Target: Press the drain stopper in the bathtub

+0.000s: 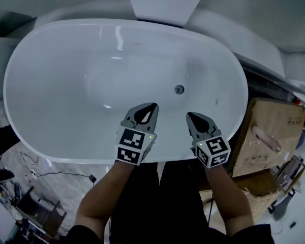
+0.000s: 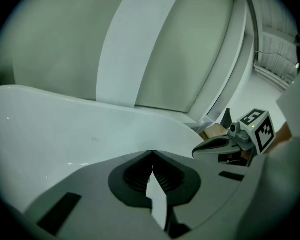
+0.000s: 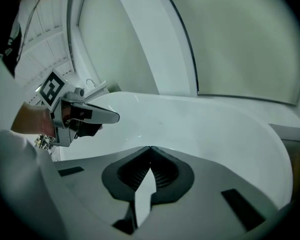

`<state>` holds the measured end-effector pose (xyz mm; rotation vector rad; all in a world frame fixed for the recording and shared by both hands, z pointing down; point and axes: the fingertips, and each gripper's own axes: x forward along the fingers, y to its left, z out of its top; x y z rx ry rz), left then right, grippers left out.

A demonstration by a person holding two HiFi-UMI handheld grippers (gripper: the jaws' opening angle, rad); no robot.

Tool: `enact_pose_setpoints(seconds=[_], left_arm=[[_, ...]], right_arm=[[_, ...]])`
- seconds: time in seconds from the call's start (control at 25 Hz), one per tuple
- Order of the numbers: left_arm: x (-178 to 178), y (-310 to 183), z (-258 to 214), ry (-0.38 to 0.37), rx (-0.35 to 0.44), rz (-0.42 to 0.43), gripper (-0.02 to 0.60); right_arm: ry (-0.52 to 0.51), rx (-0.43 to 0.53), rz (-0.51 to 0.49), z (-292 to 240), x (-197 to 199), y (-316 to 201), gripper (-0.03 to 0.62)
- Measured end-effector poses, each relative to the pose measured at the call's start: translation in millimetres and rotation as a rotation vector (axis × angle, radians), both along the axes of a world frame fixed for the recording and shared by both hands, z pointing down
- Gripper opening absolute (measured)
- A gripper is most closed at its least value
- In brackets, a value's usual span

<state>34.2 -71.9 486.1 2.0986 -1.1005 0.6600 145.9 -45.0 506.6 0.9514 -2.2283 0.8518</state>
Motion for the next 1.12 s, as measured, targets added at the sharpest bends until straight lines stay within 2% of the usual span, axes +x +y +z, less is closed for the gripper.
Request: enact_pose_setpoints(seconds=[0.12, 0.32, 0.48, 0.52, 0.56, 0.76, 0.92, 1.12], left_arm=[[-4, -2, 54, -0.022, -0.04, -0.002, 0.014], [-8, 4, 132, 0.001, -0.121, -0.044, 0.014], [-10, 10, 185, -0.007, -0.155, -0.049, 0.014], [-11, 11, 197, -0.01, -0.162, -0.047, 0.014], [-13, 12, 210, -0.013, -0.167, -0.043, 0.014], [-14, 21, 276, -0.025, -0.211, -0.039, 0.014], [-12, 26, 319, -0.047, -0.241, -0.036, 0.014], [-10, 25, 345, -0.062, -0.245, -0.028, 0.014]], right_arm=[[0.006, -0.017, -0.011, 48, -4, -8, 0.014], [0.053, -0.06, -0.012, 122, -1, -18, 0.015], [0.076, -0.092, -0.043, 178, -2, -22, 0.071], [0.071, -0.103, -0.055, 191, -5, -22, 0.064], [0.064, -0.114, -0.065, 205, -8, -22, 0.014], [0.101, -0.16, -0.089, 283, -10, -20, 0.014], [0.162, -0.17, -0.108, 336, -5, -19, 0.014], [0.242, -0.198, -0.126, 387, 8, -18, 0.015]])
